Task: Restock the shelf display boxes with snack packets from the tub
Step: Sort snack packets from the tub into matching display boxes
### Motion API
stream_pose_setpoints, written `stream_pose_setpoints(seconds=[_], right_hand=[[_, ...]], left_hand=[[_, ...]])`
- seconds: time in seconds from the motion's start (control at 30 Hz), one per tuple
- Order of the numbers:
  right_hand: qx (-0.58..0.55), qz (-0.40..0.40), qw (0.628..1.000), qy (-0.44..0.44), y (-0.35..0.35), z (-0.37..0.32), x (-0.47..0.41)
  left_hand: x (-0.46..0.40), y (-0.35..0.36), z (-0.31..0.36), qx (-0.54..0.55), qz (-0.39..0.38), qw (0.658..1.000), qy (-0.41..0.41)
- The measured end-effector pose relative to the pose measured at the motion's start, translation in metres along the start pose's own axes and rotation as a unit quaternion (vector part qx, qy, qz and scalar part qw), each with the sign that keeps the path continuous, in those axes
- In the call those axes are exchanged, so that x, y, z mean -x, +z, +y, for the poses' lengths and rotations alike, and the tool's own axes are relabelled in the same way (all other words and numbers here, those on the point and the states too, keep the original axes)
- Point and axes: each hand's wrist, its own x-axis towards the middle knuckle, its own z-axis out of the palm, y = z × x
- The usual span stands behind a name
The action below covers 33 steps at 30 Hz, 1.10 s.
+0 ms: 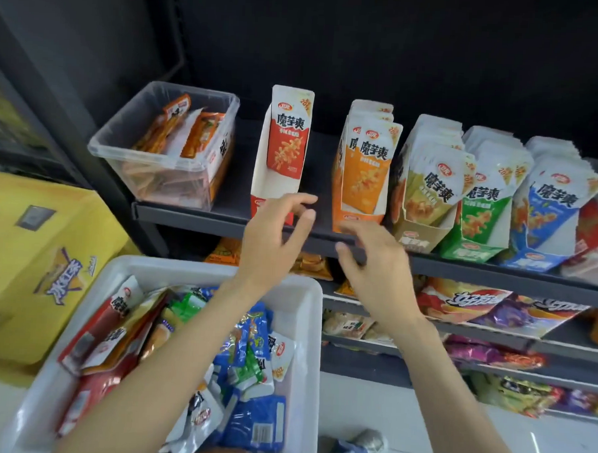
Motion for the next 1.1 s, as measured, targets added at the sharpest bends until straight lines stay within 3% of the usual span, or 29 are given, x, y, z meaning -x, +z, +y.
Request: stream_pose_setpoints(seconds=[0.13,0.27,0.4,0.53,0.6,0.73,0.83,1.0,1.1], right_hand=[[-0.036,-0.120,0.992,-0.029,0.038,-0.022,0.044],[-0.025,-0.238,0.970,-0.042,0.076,-0.038,0.065],[-0.007,-0.328,0.944,-0.038,0.111,-0.051,0.071],[0.007,-0.405,0.912,-0.064,0.143,-0.071,0.080],[0.061,-0.403,0.907,-0.108,0.157,-0.078,0.086],[0.056,-0.346,0.926,-0.140,0.169,-0.082,0.092],[0.077,-0.321,0.931,-0.157,0.172,-0.078,0.092],[0.013,-0.330,0.932,-0.149,0.167,-0.068,0.091],[-0.049,-0.307,0.944,-0.108,0.159,-0.068,0.093]], left_hand=[[0.067,-0.054,-0.012,-0.020,0.023,0.998,-0.048],[0.122,-0.100,-0.046,-0.122,-0.091,0.979,-0.135],[0.156,-0.122,-0.063,-0.303,-0.249,0.907,-0.154],[0.180,-0.122,-0.058,-0.379,-0.259,0.853,-0.247],[0.193,-0.115,-0.057,-0.399,-0.260,0.843,-0.249],[0.196,-0.116,-0.058,-0.346,-0.209,0.883,-0.241],[0.191,-0.119,-0.058,-0.354,-0.207,0.883,-0.228],[0.190,-0.131,-0.064,-0.342,-0.209,0.887,-0.229],[0.191,-0.132,-0.059,-0.375,-0.167,0.898,-0.156]])
